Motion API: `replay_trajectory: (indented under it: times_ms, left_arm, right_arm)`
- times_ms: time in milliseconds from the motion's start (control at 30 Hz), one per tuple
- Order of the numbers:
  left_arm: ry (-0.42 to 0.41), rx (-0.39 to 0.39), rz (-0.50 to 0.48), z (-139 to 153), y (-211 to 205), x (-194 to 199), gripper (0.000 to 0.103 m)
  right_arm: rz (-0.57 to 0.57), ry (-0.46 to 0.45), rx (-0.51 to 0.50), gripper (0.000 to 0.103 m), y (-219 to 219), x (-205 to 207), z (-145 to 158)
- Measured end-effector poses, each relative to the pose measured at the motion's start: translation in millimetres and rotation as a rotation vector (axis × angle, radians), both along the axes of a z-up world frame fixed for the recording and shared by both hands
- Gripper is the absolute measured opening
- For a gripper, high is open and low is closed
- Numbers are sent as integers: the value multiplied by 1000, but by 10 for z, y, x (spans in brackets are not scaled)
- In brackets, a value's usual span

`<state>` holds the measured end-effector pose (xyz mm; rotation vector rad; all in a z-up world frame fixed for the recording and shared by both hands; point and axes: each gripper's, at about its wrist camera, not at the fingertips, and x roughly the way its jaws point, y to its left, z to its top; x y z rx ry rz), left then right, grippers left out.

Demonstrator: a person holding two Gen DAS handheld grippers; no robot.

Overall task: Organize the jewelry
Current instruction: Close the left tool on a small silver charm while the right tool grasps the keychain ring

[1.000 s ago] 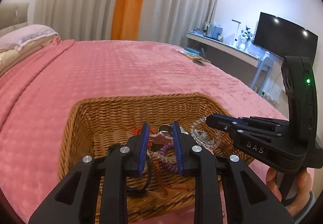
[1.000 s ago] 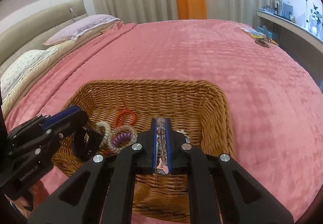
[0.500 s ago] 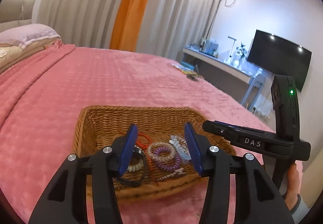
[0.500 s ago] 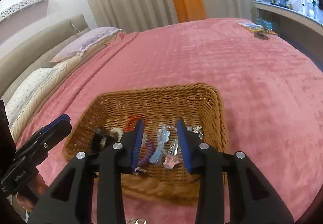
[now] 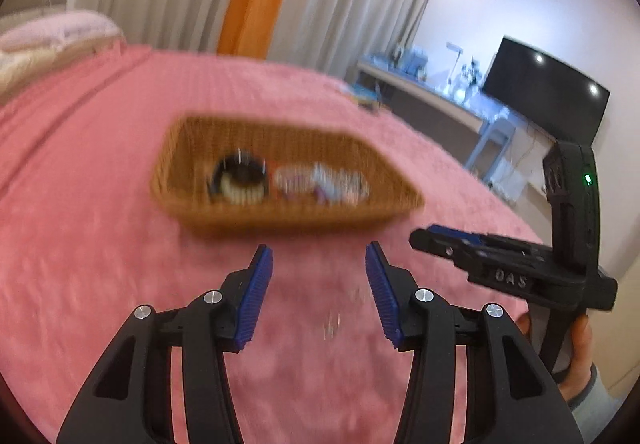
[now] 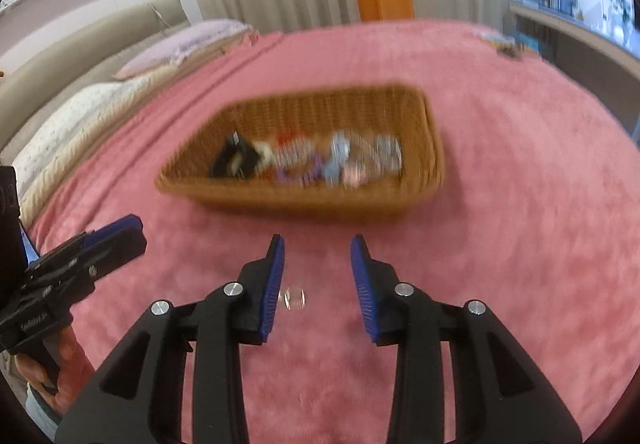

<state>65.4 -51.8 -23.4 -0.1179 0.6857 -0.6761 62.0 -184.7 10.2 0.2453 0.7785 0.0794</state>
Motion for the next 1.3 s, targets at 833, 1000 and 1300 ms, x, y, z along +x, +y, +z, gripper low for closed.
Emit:
replay_trajectory:
  times_ms: [833,1000,1300]
  left_arm:
    - [109,235,51,-438,-201,90,11]
    - [134,155,73,-436,14,157,11]
    - [112,167,56,-467,-44,127,11]
  right_arm:
    - [148,135,-90,31,477,77,-463]
    - [155,143,-145,31,588,133,-515]
    - [165,139,-152,31,646,245,-529]
